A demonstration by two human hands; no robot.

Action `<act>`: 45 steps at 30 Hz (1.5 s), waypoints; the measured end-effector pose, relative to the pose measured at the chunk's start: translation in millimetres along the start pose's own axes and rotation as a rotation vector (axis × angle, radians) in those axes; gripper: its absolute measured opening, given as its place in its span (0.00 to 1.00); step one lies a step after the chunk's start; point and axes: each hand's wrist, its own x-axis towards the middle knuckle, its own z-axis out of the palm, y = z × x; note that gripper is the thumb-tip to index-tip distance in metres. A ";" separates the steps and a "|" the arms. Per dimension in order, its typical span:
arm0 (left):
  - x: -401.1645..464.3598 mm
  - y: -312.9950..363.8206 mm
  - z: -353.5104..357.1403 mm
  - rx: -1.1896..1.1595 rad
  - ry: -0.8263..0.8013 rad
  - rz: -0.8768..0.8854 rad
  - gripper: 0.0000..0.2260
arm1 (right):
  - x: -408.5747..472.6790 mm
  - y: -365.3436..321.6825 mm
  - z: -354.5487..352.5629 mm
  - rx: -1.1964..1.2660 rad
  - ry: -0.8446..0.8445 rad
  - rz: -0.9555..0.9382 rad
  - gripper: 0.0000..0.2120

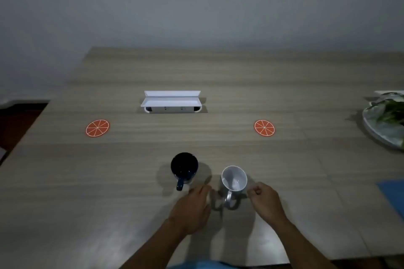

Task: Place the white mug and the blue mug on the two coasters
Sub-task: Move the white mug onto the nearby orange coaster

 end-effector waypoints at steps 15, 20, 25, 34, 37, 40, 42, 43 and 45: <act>22.6 -27.9 45.0 0.342 -0.081 0.044 0.32 | -25.6 -7.7 31.7 0.752 -0.236 0.332 0.09; 21.6 -31.4 51.7 0.293 -0.100 0.022 0.35 | -27.2 -9.2 41.5 0.816 -0.354 0.352 0.12; 26.9 -29.3 61.2 0.302 -0.076 0.008 0.33 | -25.5 -5.2 47.1 0.826 -0.219 0.302 0.11; 48.8 -9.8 64.2 0.274 -0.059 -0.032 0.33 | 8.8 12.9 9.3 0.768 -0.023 0.280 0.12; 69.8 -3.5 58.5 0.243 -0.056 -0.056 0.34 | 22.8 16.4 2.5 0.769 0.025 0.276 0.11; 104.6 5.2 51.8 0.271 -0.046 -0.049 0.35 | 41.8 14.9 -2.1 0.781 0.074 0.276 0.10; 131.4 11.6 50.1 0.267 -0.029 -0.041 0.35 | 56.9 13.2 -5.3 0.794 0.101 0.270 0.11; 145.1 14.3 50.0 0.263 -0.016 -0.040 0.35 | 65.1 12.5 -7.4 0.800 0.112 0.265 0.11; 173.5 17.8 48.8 0.258 -0.002 -0.047 0.36 | 84.0 10.5 -11.9 0.804 0.129 0.256 0.12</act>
